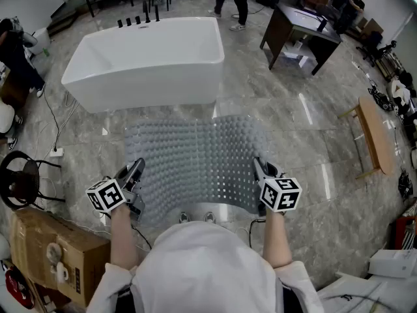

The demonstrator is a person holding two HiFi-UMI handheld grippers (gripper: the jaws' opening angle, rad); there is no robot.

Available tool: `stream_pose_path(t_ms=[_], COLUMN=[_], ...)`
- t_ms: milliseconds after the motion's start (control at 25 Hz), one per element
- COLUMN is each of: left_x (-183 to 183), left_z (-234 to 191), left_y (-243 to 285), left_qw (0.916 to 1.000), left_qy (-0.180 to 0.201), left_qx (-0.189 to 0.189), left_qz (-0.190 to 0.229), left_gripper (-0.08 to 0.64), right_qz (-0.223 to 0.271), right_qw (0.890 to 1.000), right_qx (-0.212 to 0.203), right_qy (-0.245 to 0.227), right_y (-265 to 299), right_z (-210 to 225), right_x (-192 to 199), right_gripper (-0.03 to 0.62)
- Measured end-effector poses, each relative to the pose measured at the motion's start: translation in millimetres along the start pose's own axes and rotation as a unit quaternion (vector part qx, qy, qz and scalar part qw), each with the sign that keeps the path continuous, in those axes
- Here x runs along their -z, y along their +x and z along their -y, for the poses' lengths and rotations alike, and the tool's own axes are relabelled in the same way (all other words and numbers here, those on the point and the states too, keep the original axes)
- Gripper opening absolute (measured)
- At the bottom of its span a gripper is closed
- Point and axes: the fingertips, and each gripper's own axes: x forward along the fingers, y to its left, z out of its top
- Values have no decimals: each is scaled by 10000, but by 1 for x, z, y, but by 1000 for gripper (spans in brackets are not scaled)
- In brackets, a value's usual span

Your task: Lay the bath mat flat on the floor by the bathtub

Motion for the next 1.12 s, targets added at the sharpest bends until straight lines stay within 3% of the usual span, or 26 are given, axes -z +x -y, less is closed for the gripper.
stream_pose_path(t_ms=[600,1120], left_x=[-6,-18], left_z=[-24,-69], left_y=[-15,-18], left_qw=[10000,9997], left_qy=[-71,6], left_qx=[-45,24], left_qz=[3,-242], left_gripper=[43,43], right_qz=[-11,161], right_qw=[9995,9994], right_qx=[-252,248], right_qy=[165,159], right_y=[13,19], right_z=[-26,-50], right_x=[-3,5], right_gripper=[41,41])
